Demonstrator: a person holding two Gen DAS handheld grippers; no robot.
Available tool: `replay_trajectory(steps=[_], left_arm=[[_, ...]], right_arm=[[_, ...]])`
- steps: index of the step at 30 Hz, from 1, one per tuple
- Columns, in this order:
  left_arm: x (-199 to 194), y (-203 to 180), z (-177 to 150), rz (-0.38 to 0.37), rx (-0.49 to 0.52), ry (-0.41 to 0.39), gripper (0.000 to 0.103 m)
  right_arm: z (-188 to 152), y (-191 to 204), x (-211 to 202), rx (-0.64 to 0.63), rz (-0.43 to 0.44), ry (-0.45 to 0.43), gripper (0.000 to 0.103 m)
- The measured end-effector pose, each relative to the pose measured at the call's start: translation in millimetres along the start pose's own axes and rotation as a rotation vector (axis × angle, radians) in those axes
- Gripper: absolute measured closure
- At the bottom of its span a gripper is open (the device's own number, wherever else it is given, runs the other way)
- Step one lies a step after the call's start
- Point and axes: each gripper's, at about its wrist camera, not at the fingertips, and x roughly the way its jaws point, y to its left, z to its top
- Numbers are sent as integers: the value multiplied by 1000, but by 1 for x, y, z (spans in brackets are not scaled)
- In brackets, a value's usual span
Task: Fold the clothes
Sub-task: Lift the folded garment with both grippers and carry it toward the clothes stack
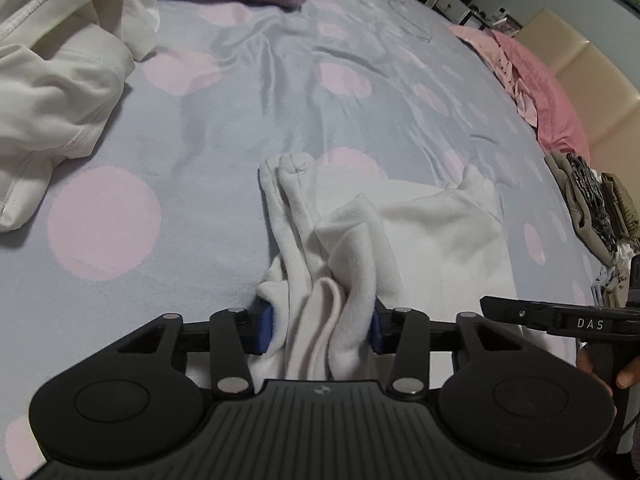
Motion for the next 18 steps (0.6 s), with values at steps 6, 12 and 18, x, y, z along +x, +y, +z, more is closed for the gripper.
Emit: replay_trajectory(steps=[6,12,18], left_arm=[[-8,-13,-1,25,48,-37,77],[-31,-26,-2,0,70,-112,78],[-57,-66,0,-38,172,-202,79]], right_arm=[[-4,6,-5,-23,-8,-34,73],[-12,27,-26,-98,-42,-121,76],[-24,37,-67,-102,-50,-218,76]])
